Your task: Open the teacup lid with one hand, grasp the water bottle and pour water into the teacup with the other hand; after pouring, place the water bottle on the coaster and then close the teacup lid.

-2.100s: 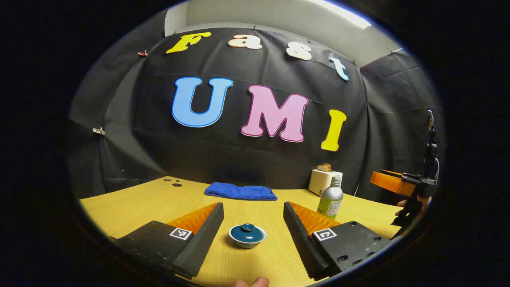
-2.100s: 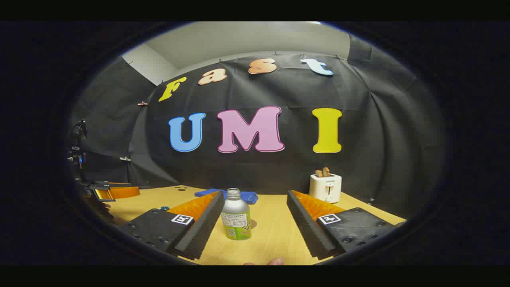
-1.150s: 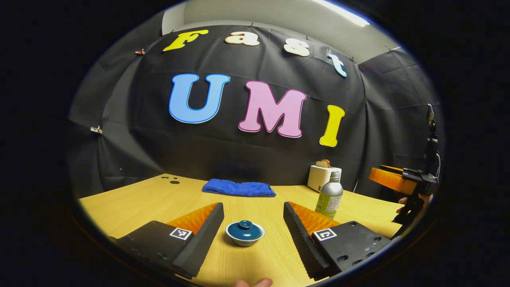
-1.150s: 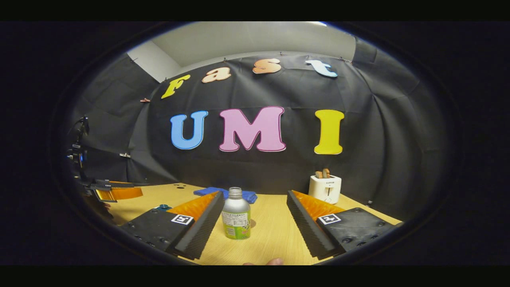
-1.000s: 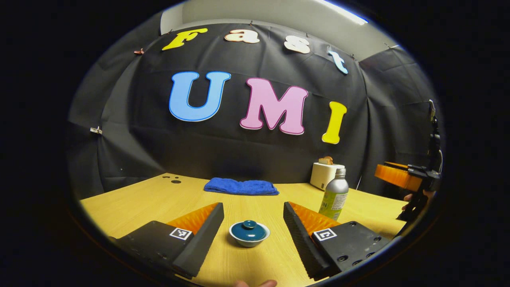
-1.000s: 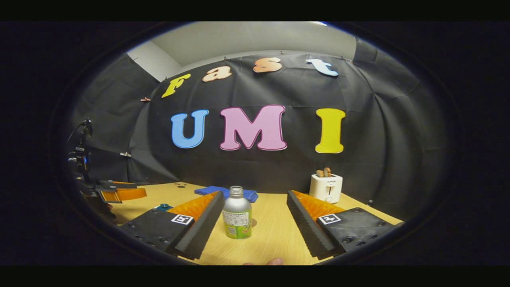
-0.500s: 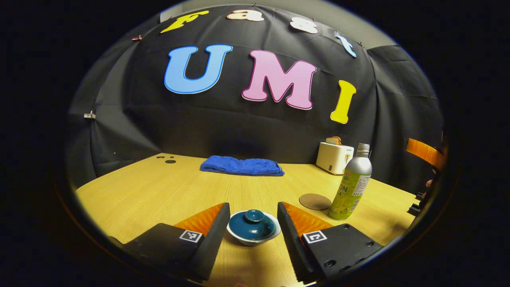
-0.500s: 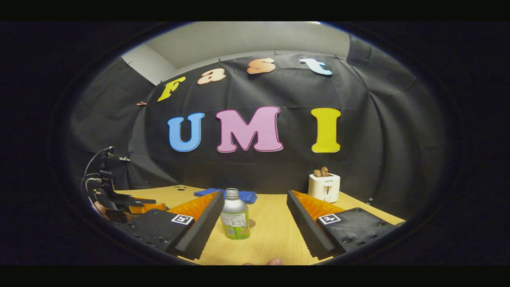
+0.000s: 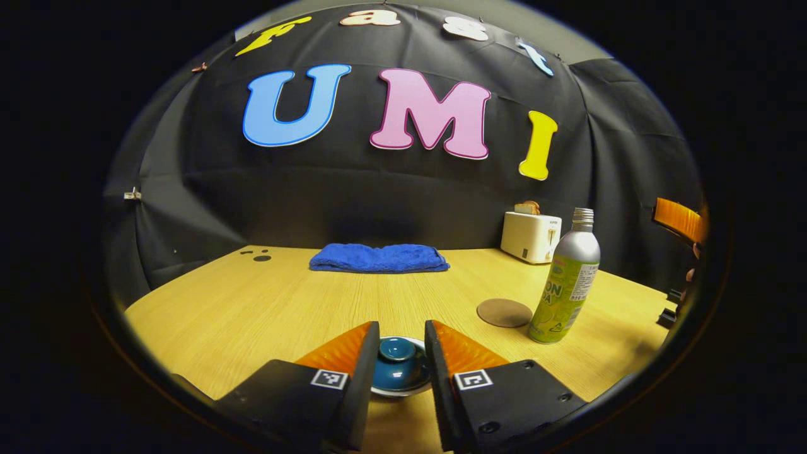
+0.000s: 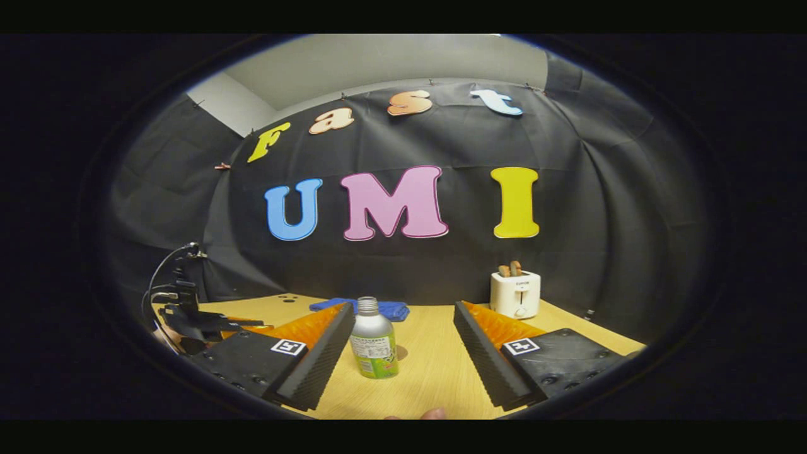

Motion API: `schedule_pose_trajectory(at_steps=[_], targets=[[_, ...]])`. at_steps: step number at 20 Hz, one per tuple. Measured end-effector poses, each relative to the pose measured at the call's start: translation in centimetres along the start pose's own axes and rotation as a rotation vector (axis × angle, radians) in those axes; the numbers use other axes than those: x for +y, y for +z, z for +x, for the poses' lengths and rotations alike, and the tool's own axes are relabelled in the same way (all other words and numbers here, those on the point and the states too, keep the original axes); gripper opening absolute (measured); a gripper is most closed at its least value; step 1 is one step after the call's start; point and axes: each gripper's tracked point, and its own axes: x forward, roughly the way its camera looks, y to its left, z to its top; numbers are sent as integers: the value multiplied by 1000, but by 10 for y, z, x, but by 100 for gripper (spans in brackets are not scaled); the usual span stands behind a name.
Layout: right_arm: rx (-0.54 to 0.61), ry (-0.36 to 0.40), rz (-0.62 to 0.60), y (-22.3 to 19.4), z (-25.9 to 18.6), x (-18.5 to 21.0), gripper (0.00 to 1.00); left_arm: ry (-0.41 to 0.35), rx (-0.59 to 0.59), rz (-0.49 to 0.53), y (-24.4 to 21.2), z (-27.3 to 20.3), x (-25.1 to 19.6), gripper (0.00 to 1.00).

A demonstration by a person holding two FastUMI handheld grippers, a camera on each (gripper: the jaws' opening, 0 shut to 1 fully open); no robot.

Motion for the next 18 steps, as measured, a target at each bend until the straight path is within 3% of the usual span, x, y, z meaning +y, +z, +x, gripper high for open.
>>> schedule_pose_trajectory(at_steps=[2, 6, 7, 8, 14, 16, 17, 18], targets=[[2, 5, 2, -1, -1, 2, 97, 1, -3, 0, 0, -1, 2, 35], [10, 14, -5, -5, 1, 7, 96, 28, -45, -10, 8, -2, 11, 31], [13, 15, -6, -7, 1, 8, 96, 49, -60, -20, 12, -2, 17, 8], [16, 16, -5, -8, 2, 8, 98, 51, -65, -27, 11, -1, 18, 7], [13, 13, -4, -8, 2, 7, 98, 41, -44, -5, 6, -5, 15, 7], [14, 9, -1, -8, 2, 5, 97, 35, -37, 24, 8, -10, 9, 21], [13, 8, 2, -9, 2, 4, 97, 33, -40, 50, 11, -10, 6, 35], [13, 9, 5, -8, 2, 4, 98, 37, -48, 80, 14, -9, 5, 39]])
